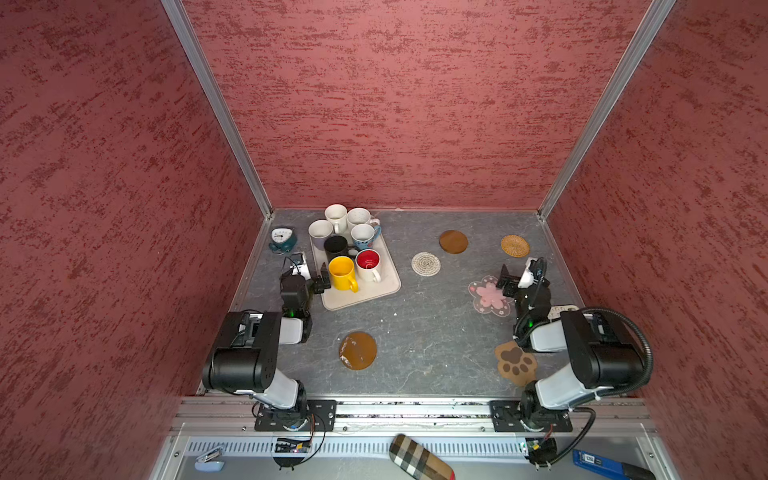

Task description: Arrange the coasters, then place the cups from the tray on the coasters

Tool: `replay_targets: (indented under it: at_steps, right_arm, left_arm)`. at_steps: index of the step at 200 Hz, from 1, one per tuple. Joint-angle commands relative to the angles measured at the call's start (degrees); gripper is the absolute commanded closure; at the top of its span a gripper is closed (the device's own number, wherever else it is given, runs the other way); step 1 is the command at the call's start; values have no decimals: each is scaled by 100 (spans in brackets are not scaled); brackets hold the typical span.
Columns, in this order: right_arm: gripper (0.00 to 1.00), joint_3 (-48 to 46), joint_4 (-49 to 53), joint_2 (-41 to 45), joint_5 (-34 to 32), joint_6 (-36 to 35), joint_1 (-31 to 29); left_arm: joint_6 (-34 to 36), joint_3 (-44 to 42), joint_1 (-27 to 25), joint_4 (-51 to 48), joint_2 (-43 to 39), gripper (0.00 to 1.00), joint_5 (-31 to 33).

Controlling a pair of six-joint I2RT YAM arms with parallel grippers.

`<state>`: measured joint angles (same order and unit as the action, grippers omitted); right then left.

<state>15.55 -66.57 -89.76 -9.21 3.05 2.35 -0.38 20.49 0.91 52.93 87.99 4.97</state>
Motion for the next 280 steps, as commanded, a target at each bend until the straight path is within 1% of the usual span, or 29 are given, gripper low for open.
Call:
replay_targets:
  at_steps: [1,202,208,217,222,227,231,237,248,257,268,276,280]
  right_arm:
    - [1,9,-74,91,51,-19,4]
    - [1,55,14,87,143,2,33]
    - [1,53,21,94,139,-2,30]
    - [1,53,14,91,145,2,29]
    - [1,41,-15,105,133,-1,31]
    - [1,14,-50,124,59,16,29]
    - [1,-17,-89,151,-43,56,26]
    - [1,-77,-119,245,-173,101,24]
    - [1,-116,96,602,-238,102,20]
    - [1,-4,711,1104,-290,106,-1]
    - [1,200,1493,1606,-375,214,-13]
    - [1,316,1961,1957,-401,402,-8]
    - [1,367,2164,2141,-374,512,-14]
  left_arm:
    - [-3,87,7,-92,5,1,-244]
    - [-29,93,50,-133,-4,0,-317]
    - [-32,86,32,-94,-30,0,-214]
    - [-114,100,-74,-216,-177,1,300]
    - [-116,58,-90,-331,-279,1,357]
    - [-31,-43,-155,-91,-301,1,411]
    - [27,-77,-254,3,-346,1,665]
    - [71,-60,-379,-135,-482,1,983]
    - [128,134,-458,-934,-937,1,1119]
    - [116,298,-452,-1570,-1275,1,1143]
    - [125,433,-442,-2064,-1701,1,1167]
    - [119,573,-434,-2477,-2017,1,1178]
    - [82,668,-441,-2851,-2171,1,1253]
